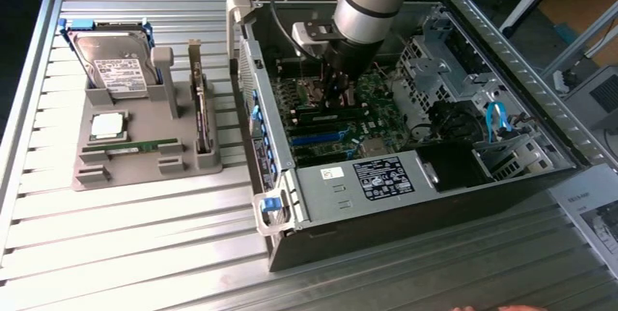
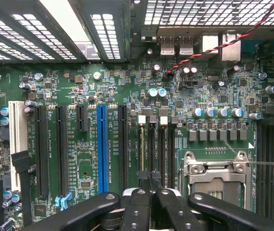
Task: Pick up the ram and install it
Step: 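Press down the ram until it locks into place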
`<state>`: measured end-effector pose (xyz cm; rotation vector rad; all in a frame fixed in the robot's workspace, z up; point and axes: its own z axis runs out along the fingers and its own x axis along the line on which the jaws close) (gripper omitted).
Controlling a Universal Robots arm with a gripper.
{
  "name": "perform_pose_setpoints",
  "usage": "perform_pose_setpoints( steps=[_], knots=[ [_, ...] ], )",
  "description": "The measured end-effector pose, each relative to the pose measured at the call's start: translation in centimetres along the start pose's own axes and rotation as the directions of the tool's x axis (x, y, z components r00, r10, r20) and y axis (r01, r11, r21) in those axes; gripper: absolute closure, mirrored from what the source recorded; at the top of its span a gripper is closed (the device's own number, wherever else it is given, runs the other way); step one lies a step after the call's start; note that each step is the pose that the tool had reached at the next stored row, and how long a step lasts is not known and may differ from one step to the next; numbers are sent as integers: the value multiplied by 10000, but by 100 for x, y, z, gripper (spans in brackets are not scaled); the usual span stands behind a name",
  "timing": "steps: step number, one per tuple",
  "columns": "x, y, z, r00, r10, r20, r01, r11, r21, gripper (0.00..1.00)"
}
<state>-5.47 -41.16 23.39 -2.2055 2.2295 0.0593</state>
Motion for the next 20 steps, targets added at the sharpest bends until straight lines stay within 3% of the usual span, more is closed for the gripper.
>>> perform_pose_setpoints(
  steps=[20],
  knots=[
    [7, 0, 21, 10000, 0, 0, 0, 10000, -1, 90]
  ],
)
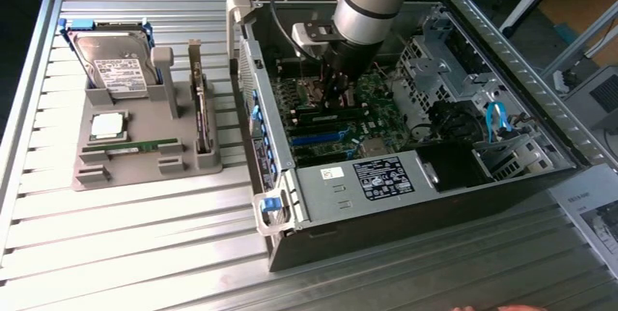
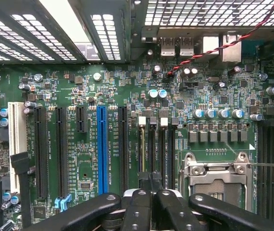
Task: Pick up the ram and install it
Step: 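Press down the ram until it locks into place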
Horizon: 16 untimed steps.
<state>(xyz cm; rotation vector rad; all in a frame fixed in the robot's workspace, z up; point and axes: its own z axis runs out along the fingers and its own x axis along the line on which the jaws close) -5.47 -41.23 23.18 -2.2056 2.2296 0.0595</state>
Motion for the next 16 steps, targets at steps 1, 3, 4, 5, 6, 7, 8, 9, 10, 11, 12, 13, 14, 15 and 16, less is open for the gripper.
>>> perform_pose_setpoints(
  steps=[1, 3, 4, 5, 6, 7, 8, 9, 10, 11, 12, 13, 14, 15, 16],
  knots=[
    [1, 0, 1, 10000, 0, 0, 0, 10000, 0, 90],
    [2, 0, 4, 10000, 0, 2, 0, 10000, 1, 90],
    [2, 0, 4, 10000, 0, 3, 0, 10000, 1, 90],
    [2, 0, 4, 10000, 0, 2, 0, 10000, 1, 90],
    [2, 0, 4, 10000, 0, 2, 0, 10000, 1, 90],
    [2, 0, 4, 10000, 0, 2, 0, 10000, 1, 90],
    [3, 0, 4, 10000, 0, 0, 0, 10000, 1, 90],
    [3, 0, 4, 10000, 0, 0, 0, 10000, 0, 90],
    [4, 0, 6, 10000, 0, 0, 0, 10000, 0, 90],
    [4, 0, 7, 10000, 0, -1, 0, 10000, 0, 90],
    [4, 0, 8, 10000, 0, -1, 0, 10000, 0, 90],
    [4, 0, 10, 10000, 0, 0, 0, 10000, 0, 90],
    [5, 0, 11, 10000, 0, 1, 0, 10000, 0, 90],
    [5, 0, 11, 10000, 0, 1, 0, 10000, 0, 90],
    [5, 0, 12, 10000, 0, 1, 0, 10000, 0, 90]
  ],
)
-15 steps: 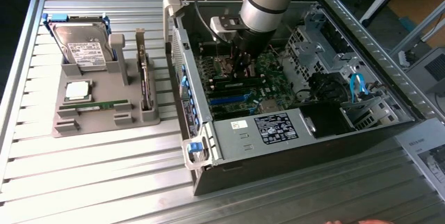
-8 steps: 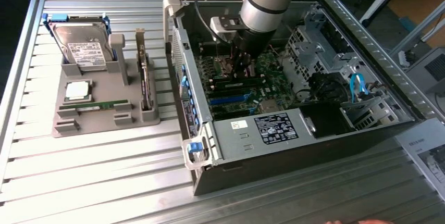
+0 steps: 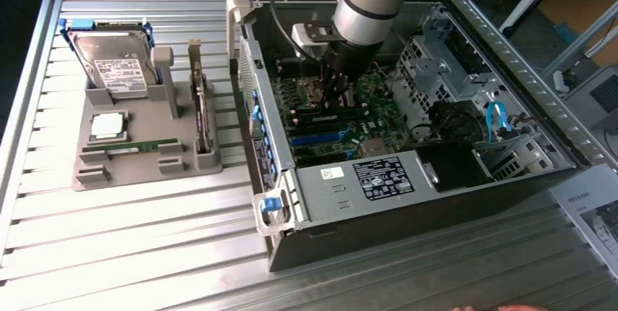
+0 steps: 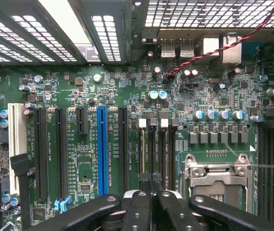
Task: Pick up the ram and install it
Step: 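Press down the ram until it locks into place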
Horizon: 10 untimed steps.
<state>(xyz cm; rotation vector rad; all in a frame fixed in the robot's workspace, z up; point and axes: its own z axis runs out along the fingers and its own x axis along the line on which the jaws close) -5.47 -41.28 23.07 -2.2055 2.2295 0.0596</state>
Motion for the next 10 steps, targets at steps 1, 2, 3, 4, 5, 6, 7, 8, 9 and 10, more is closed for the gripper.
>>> perform_pose_setpoints(
  steps=[1, 2, 3, 4, 5, 6, 7, 8, 9, 10],
  knots=[
    [0, 0, 0, 10000, 0, 0, 0, 10000, 0, 90],
    [0, 0, 0, 10000, 0, 0, 0, 10000, 1, 90],
    [0, 0, 1, 10000, 0, 2, 0, 10000, 1, 90],
    [0, 0, 1, 10000, -1, 2, 1, 10000, 1, 90],
    [0, 0, 1, 10000, -1, 1, 1, 10000, 1, 90],
    [0, 0, 2, 10000, 0, 1, 0, 10000, 1, 90],
    [0, 0, 2, 10000, -1, 1, 1, 10000, 1, 90],
    [0, 0, 2, 10000, 0, 0, 0, 10000, 1, 90],
    [0, 0, 2, 10000, 0, 0, 0, 10000, 1, 90],
    [0, 0, 2, 10000, 0, -1, 0, 10000, 0, 90]
  ],
)
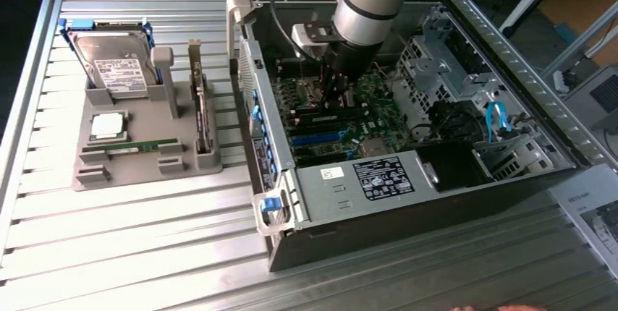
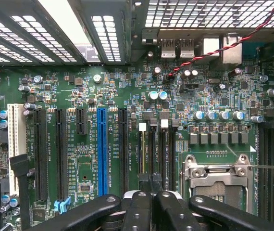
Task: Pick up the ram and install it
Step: 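Press down the ram until it locks into place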
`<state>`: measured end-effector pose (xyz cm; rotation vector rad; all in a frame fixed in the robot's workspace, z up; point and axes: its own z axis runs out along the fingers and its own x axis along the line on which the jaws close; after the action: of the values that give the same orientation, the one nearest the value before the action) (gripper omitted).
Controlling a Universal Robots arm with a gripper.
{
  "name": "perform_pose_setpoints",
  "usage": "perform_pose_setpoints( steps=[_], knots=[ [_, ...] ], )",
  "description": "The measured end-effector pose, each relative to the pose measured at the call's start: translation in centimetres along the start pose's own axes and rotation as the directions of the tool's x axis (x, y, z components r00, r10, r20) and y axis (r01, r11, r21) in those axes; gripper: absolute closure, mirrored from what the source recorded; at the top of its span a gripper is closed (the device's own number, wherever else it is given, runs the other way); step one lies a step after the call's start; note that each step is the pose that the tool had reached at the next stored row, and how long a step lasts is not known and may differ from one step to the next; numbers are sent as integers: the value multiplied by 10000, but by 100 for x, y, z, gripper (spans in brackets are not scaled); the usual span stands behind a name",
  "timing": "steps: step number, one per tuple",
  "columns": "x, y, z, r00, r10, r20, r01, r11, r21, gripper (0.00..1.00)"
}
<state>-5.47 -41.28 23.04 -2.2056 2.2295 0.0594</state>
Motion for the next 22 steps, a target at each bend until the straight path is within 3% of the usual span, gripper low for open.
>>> perform_pose_setpoints(
  steps=[22],
  knots=[
    [0, 0, -2, 10000, 0, 2, 0, 10000, 0, 90]
  ],
)
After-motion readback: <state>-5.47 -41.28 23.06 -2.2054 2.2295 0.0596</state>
